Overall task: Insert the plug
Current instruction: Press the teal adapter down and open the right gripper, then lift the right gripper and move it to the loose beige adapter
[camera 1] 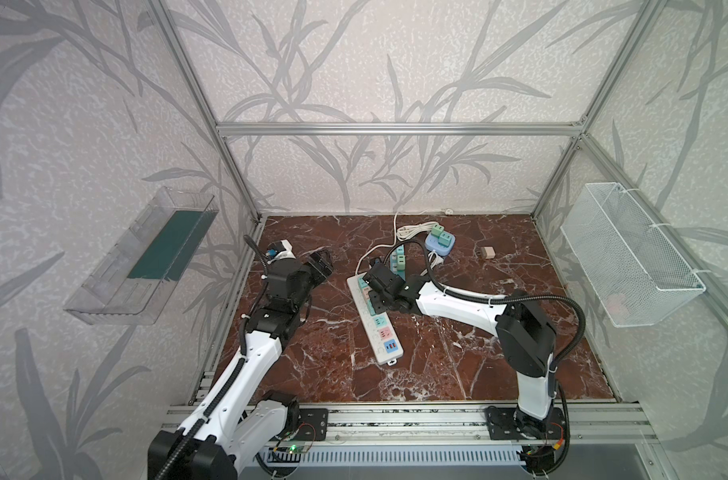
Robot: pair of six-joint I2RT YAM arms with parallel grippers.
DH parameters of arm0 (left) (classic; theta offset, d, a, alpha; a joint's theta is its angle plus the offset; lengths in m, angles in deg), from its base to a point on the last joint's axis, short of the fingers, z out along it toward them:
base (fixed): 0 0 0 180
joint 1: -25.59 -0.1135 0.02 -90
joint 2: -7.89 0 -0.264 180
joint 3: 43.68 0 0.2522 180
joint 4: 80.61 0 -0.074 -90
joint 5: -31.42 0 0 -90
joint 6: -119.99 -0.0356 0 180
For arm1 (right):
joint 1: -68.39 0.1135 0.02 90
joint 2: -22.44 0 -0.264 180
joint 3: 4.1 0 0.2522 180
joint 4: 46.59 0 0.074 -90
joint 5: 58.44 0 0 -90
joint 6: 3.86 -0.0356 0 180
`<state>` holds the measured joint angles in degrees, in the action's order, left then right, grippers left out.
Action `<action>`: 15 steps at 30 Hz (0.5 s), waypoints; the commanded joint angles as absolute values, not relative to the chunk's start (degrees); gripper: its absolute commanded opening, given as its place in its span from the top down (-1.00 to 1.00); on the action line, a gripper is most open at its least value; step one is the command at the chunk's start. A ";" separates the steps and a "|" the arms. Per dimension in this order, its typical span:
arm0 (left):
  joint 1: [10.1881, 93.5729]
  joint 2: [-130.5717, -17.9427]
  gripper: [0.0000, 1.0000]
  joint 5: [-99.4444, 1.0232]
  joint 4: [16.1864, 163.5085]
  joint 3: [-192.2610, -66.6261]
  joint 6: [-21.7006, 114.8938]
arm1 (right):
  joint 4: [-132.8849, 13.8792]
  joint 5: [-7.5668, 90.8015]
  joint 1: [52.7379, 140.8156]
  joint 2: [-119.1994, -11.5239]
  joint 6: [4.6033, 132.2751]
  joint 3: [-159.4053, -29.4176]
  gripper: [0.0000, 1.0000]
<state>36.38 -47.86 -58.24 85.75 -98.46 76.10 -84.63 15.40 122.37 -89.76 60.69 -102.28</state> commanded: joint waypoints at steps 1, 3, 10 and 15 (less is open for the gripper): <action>36.06 -48.19 -0.67 -58.05 87.04 -98.34 76.28 | -87.17 16.27 121.94 -88.88 60.63 -100.30 -0.04; 36.01 -48.35 -0.67 -57.90 87.08 -98.32 76.31 | -87.20 16.36 121.84 -87.77 60.90 -100.38 -0.04; 35.96 -49.48 -0.68 -54.01 88.88 -98.58 76.35 | -86.41 10.11 116.49 -78.20 61.79 -96.96 -0.19; 36.16 -50.79 -0.60 -47.43 93.60 -98.10 77.53 | -84.50 6.53 103.52 -71.96 59.37 -90.35 -0.37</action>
